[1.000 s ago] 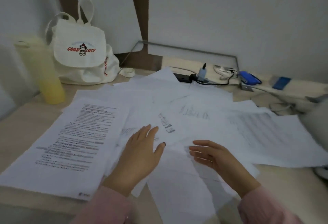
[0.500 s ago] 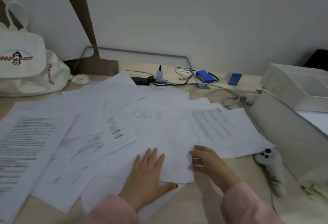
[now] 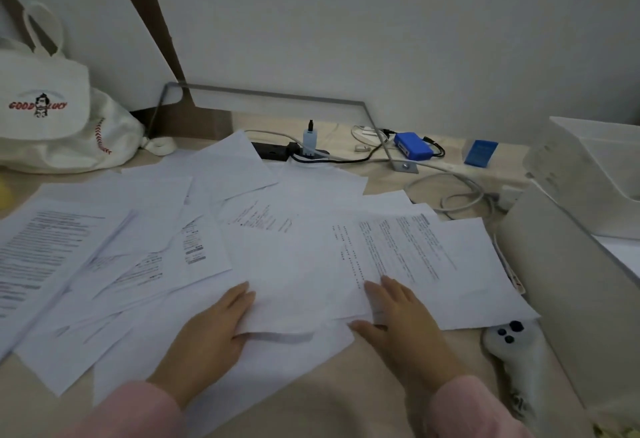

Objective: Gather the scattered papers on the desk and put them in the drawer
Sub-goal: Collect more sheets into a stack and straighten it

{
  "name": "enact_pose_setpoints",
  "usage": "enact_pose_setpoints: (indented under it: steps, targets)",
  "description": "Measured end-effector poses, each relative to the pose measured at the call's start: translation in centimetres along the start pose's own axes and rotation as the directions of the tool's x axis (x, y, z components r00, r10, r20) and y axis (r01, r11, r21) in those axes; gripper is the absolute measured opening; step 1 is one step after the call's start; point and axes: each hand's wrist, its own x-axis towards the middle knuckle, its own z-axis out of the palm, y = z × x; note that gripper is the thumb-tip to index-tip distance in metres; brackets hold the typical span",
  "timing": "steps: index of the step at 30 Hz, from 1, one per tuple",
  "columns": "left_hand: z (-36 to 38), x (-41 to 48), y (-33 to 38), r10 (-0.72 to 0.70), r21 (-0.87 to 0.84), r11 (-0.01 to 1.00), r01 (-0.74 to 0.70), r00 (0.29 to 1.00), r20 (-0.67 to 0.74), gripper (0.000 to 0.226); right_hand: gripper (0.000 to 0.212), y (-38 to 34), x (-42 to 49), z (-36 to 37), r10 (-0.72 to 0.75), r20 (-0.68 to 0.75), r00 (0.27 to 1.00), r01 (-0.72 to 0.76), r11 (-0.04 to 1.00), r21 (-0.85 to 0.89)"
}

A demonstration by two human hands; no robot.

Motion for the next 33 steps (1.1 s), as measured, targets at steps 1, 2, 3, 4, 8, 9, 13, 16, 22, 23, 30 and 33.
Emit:
enact_pose_setpoints:
  steps: [1, 2, 3, 4, 8, 9, 13, 16, 22, 23, 30, 33]
  targets:
    - [0.1, -0.1, -0.3, -0.049, -0.084, 0.995, 0.043, 0.997, -0.067, 0.056, 0.065, 0.4, 0.3, 0.1, -0.030, -0.018, 0.999, 0.029, 0.999, -0.029]
    - [0.4, -0.3, -0.7, -0.074, -0.126, 0.990, 0.061, 0.992, -0.103, 0.054, 0.062, 0.7, 0.6, 0.2, -0.056, -0.037, 0.998, 0.053, 0.997, -0.056]
    - [0.8, -0.5, -1.0, -0.094, -0.160, 0.984, 0.076, 0.990, -0.107, 0.055, 0.056, 0.8, 0.9, 0.4, -0.081, -0.064, 0.995, 0.075, 0.994, -0.081]
    - [1.2, -0.6, -1.1, -0.109, -0.187, 0.978, 0.088, 0.989, -0.105, 0.056, 0.048, 0.8, 1.1, 0.4, -0.104, -0.095, 0.990, 0.095, 0.991, -0.099]
    - [1.6, -0.7, -0.6, -0.128, -0.255, 0.962, 0.095, 0.985, -0.116, 0.051, 0.030, 0.6, 1.4, 1.1, -0.159, -0.192, 0.969, 0.133, 0.981, -0.142]
    - [1.3, -0.6, -0.4, -0.146, -0.284, 0.953, 0.105, 0.981, -0.128, 0.046, 0.033, 0.8, 1.5, 1.3, -0.155, -0.201, 0.967, 0.125, 0.980, -0.155]
    - [-2.7, -0.4, 2.5, -0.268, -0.534, 0.829, 0.167, 0.956, -0.117, 0.050, 0.035, 1.0, 1.5, 0.9, -0.109, -0.232, 0.967, 0.085, 0.990, -0.113]
    - [-6.3, -0.3, 4.8, -0.323, -0.700, 0.705, 0.113, 0.930, -0.176, 0.024, 0.037, 1.0, 1.5, 0.7, -0.076, -0.275, 0.958, 0.065, 0.997, -0.048]
    - [-10.0, -1.1, 5.0, -0.385, -0.984, 0.147, -0.100, 0.911, -0.150, 0.024, 0.035, 0.6, 1.0, 0.0, 0.128, -0.302, 0.945, -0.090, 0.986, 0.139]
    - [-10.3, -1.3, 4.6, -0.393, -0.990, 0.092, -0.104, 0.910, -0.132, 0.028, 0.036, 0.6, 0.9, -0.1, 0.157, -0.294, 0.943, -0.111, 0.979, 0.169]
    - [-10.2, -1.8, -1.0, -0.506, -0.995, -0.068, -0.079, 0.862, -0.034, 0.028, 0.038, -1.0, 0.0, -2.7, 0.245, -0.372, 0.895, -0.115, 0.934, 0.337]
    - [-8.8, -2.3, -3.3, -0.603, -0.992, -0.108, -0.063, 0.797, 0.015, 0.037, 0.036, -2.1, 0.1, -3.9, 0.238, -0.452, 0.860, -0.070, 0.931, 0.358]
